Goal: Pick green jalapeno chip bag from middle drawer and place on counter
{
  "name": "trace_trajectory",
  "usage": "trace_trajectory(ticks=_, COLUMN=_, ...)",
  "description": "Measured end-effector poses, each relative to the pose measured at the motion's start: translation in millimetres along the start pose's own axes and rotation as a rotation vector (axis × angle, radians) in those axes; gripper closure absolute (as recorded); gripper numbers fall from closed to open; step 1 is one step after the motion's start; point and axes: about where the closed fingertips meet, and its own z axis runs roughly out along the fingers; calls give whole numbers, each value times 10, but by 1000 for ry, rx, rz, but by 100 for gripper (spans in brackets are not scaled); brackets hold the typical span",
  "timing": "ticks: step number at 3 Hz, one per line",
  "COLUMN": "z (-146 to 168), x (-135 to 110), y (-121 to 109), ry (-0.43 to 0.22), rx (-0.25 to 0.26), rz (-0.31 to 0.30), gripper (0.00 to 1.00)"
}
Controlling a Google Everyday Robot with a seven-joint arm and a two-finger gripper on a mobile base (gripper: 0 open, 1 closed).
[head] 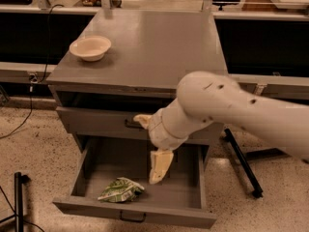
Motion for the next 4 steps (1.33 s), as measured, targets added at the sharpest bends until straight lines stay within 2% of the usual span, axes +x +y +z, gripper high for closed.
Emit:
trace_trajectory(ticks=1, z=102, x=68, y=-99, ry=27, rx=59, rz=-8, gripper=0)
trace_trajectory(ticks=2, z=237, x=36, y=-65, ry=-3, rx=12, rz=-1, gripper=0)
trace_trajectory(ticks=3, z=906, x=22, y=-11, ry=-72, rx=-44, rz=-1, gripper=0)
trace_trajectory(ticks=4, z=1344, x=60, y=31, ry=-112, rx=-62, rz=17, gripper=0)
